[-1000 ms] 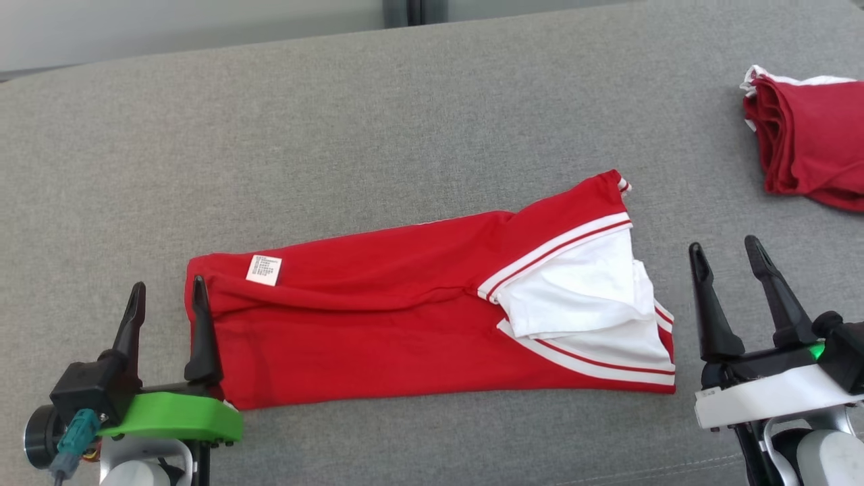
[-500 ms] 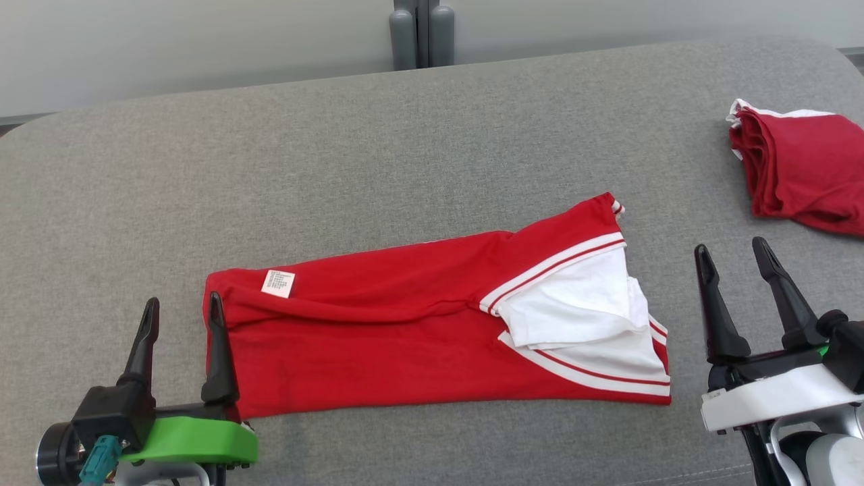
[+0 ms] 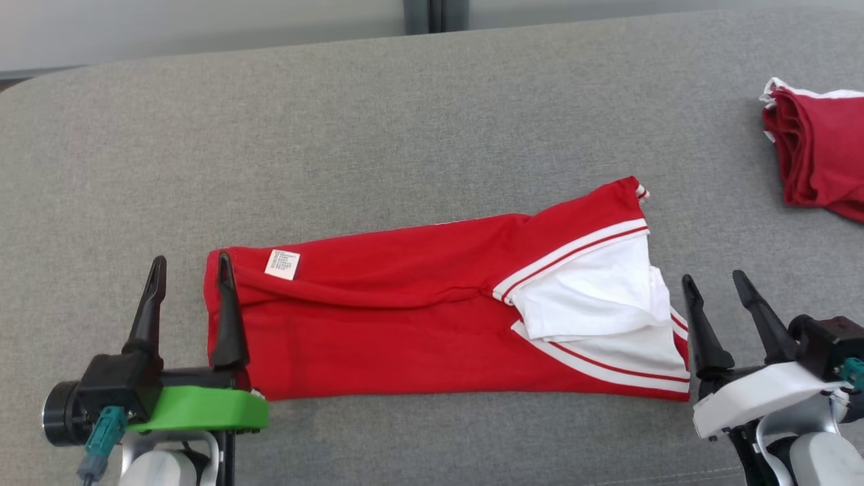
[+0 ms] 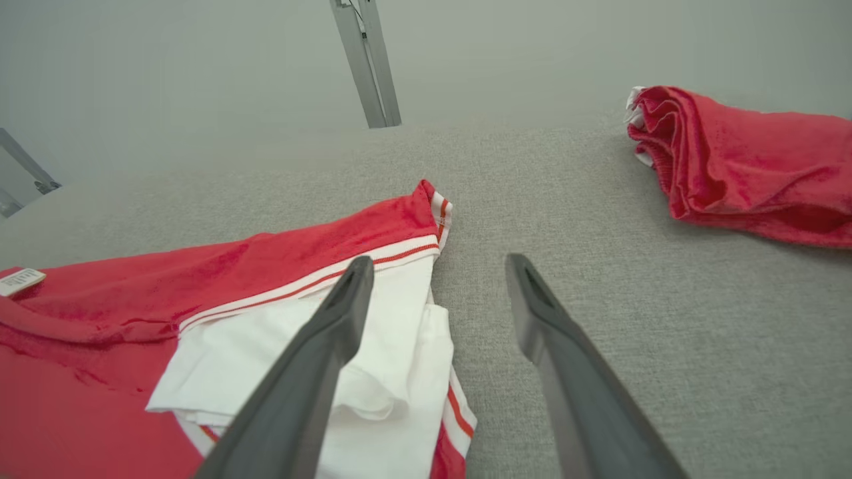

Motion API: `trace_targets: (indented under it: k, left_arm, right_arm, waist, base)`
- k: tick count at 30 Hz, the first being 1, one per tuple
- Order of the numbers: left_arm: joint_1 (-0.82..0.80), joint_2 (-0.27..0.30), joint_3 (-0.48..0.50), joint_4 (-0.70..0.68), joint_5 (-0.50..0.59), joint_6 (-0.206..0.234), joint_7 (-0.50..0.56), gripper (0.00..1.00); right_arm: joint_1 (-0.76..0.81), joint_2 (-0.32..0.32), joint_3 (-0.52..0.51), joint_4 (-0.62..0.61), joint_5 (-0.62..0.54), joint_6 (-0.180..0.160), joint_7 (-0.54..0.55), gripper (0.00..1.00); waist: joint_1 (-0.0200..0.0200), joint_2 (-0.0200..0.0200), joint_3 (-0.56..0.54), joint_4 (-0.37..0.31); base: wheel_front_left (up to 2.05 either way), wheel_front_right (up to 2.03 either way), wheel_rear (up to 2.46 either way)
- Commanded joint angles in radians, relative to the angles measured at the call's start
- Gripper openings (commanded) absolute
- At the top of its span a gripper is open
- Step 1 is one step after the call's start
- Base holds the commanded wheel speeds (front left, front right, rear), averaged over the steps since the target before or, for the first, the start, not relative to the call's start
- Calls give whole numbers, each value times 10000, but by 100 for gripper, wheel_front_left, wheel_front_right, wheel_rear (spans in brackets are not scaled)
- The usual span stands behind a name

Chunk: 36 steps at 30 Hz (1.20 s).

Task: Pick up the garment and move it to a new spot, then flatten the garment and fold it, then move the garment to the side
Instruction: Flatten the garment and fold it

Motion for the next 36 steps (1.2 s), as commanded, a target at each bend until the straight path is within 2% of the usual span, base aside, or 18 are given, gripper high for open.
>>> trace_targets:
  k: [1,9,13,14,16,22,26,33,36]
  left_arm:
    - [-271,-71,-21,43,129,-67,-39,100]
    - [-851,-468,27,307,313,-341,-103,100]
    - [-919,-662,160,372,461,-432,-90,100]
    - [-892,-699,209,380,509,-448,-91,100]
    - [-813,-760,306,400,597,-514,-92,100]
    - [-556,-859,588,380,795,-635,-85,100]
    - [-456,-874,714,345,855,-705,-84,100]
    - [-371,-883,778,327,979,-786,-85,100]
    - [-344,-883,777,359,997,-812,-85,100]
  right_arm:
    - [-255,-103,95,425,93,-13,-56,100]
    - [-1425,-323,909,3099,524,-13,-293,100]
    - [-1684,-354,1554,3781,870,-5,-262,100]
    - [-1692,-367,1710,3876,953,-4,-245,90]
    - [-1711,-400,1915,3959,1103,-4,-248,0]
    - [-1582,-719,1874,3405,1420,-7,-698,0]
    - [-1355,-983,1343,3107,1579,-16,-870,0]
    - [-784,-1674,222,3266,1760,-16,-732,0]
    - [-826,-1895,60,3257,1822,-16,-634,0]
  waist:
    - [0,0,533,371]
    - [0,0,1095,791]
    - [0,0,1097,872]
    - [0,0,1081,878]
    - [0,0,1032,864]
    - [0,0,848,595]
    - [0,0,724,328]
    - [0,0,499,2]
    - [0,0,418,-63]
  base:
    - [0,0,0]
    - [0,0,0]
    - [0,0,0]
    - [0,0,0]
    - [0,0,0]
    - [0,0,0]
    - [0,0,0]
    - [0,0,0]
    - [0,0,0]
